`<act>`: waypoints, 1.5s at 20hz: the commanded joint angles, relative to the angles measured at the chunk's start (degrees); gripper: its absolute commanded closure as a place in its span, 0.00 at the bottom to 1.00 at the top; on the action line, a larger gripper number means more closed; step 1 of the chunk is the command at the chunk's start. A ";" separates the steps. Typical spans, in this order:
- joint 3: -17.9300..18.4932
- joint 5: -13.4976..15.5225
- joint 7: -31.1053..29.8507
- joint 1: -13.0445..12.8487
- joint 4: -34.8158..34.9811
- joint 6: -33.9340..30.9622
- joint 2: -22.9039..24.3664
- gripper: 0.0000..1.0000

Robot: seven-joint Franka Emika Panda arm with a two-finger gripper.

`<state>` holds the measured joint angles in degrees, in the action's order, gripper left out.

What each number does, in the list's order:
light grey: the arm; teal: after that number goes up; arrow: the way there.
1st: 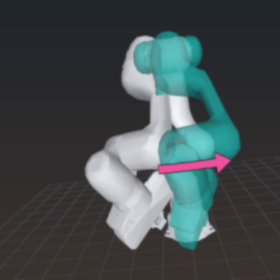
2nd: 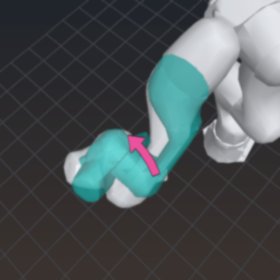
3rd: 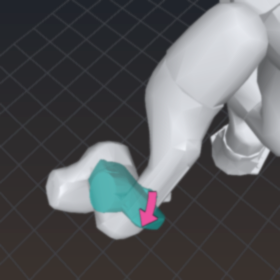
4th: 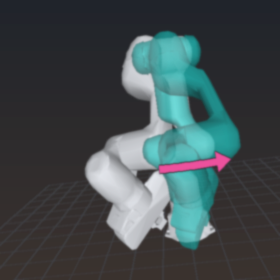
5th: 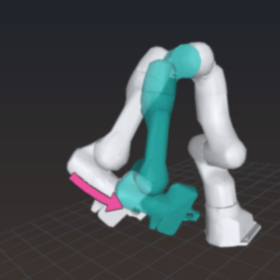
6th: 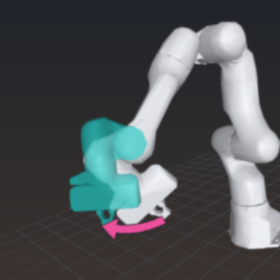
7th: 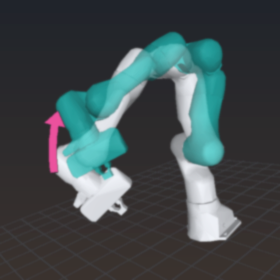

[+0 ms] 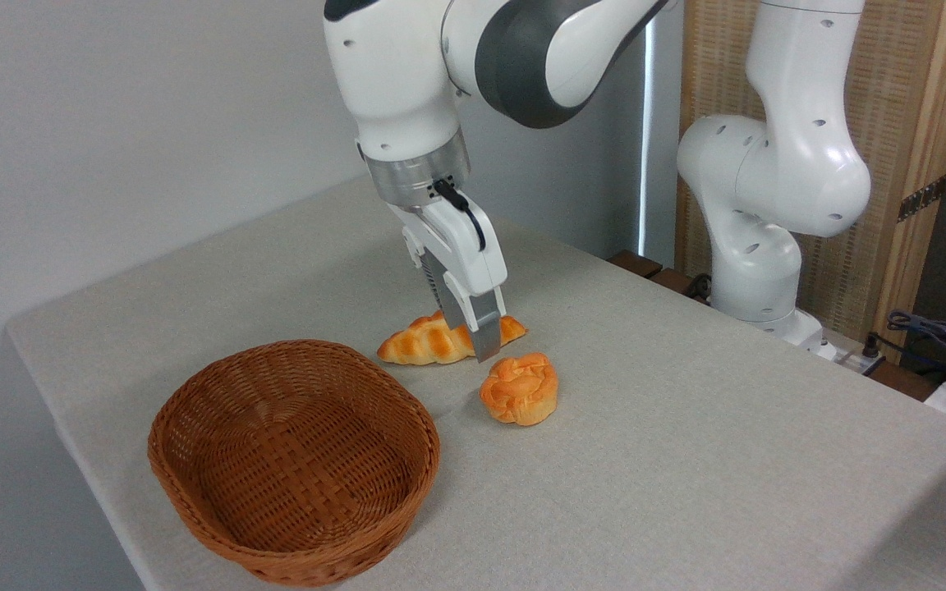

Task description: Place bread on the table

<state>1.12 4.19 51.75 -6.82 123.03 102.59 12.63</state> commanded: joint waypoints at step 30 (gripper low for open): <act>1.96 -2.52 -10.44 0.32 -35.31 -12.77 -15.09 0.00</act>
<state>2.69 2.31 41.54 -6.53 89.23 91.21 -1.54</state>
